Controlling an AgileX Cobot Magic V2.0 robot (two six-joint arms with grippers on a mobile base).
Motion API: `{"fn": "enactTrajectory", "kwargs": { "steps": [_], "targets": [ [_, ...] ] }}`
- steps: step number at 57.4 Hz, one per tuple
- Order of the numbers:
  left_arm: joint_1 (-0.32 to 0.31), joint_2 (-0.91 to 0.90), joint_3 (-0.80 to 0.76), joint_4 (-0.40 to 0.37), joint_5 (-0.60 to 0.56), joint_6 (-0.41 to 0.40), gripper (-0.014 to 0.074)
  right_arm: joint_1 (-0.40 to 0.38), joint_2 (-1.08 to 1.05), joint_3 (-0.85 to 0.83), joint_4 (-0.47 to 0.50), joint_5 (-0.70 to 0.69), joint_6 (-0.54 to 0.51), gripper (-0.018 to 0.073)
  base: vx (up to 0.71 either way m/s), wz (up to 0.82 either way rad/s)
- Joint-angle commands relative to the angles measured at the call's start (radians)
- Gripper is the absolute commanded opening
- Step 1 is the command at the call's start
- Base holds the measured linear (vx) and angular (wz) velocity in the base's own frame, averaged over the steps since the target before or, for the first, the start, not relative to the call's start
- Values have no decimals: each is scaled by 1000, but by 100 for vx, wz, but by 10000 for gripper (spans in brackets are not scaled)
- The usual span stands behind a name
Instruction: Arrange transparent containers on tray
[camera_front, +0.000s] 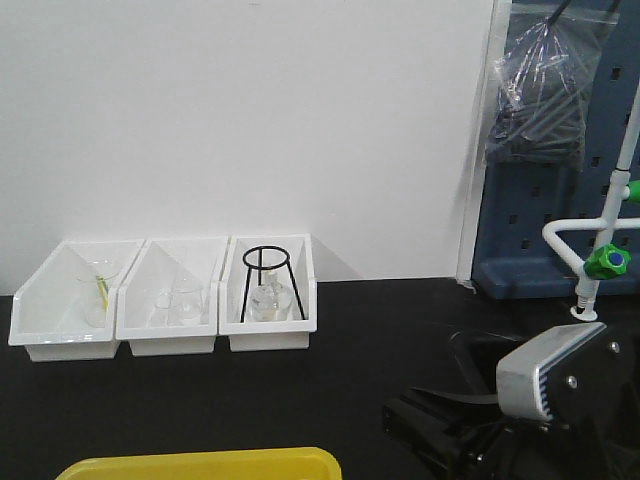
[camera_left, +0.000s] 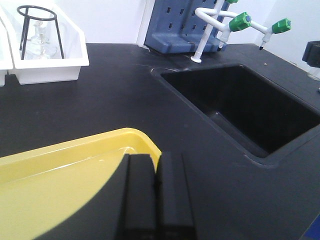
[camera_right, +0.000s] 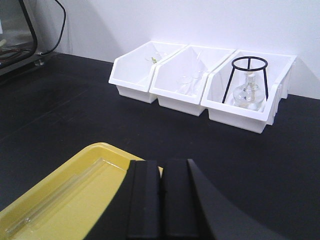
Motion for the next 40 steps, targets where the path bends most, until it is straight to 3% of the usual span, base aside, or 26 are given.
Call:
{"fn": "enactTrajectory", "kwargs": {
  "steps": [1, 4, 7, 9, 11, 14, 19, 22, 26, 30, 32, 35, 40],
  "targets": [
    [-6, 1, -27, 54, 13, -6, -3, -2, -19, -28, -12, -95, -10, -13, 0, 0],
    [-6, 1, -27, 3, 29, 35, -3, -2, -19, -28, -12, -95, -10, -13, 0, 0],
    [-6, 1, -27, -121, 64, 173, -3, -2, -19, -28, -12, -95, -10, -13, 0, 0],
    [-6, 1, -27, -242, 82, 279, -3, -2, -19, -28, -12, -95, -10, -13, 0, 0],
    [-6, 1, -27, -426, 122, 513, -3, -2, -19, -28, -12, -95, -10, -13, 0, 0],
    [-6, 1, -27, -687, 173, 790, -3, -2, -19, -28, -12, -95, -10, -13, 0, 0],
    [-6, -2, -28, -1249, 317, 1315, -3, -2, -19, -28, -12, -95, -10, -12, 0, 0],
    [-6, -2, -28, -1528, 405, 1620, -3, -2, -19, -28, -12, -95, -10, -12, 0, 0],
    [-6, -18, -23, -1775, 522, 1950, -3, -2, -19, -28, -12, -95, -10, -12, 0, 0],
    [-6, -89, 2, -1909, 607, 2192, -3, -2, -19, -28, -12, -95, -10, -12, 0, 0],
    [-6, -150, 25, -1939, 623, 2253, -3, -2, -19, -28, -12, -95, -10, -12, 0, 0],
    [-6, -227, 76, -1941, 628, 2281, -3, -2, -19, -28, -12, -95, -10, -12, 0, 0],
    [2, -372, 168, -1918, 615, 2239, -3, -2, -19, -28, -12, -95, -10, -12, 0, 0]
  ]
}}
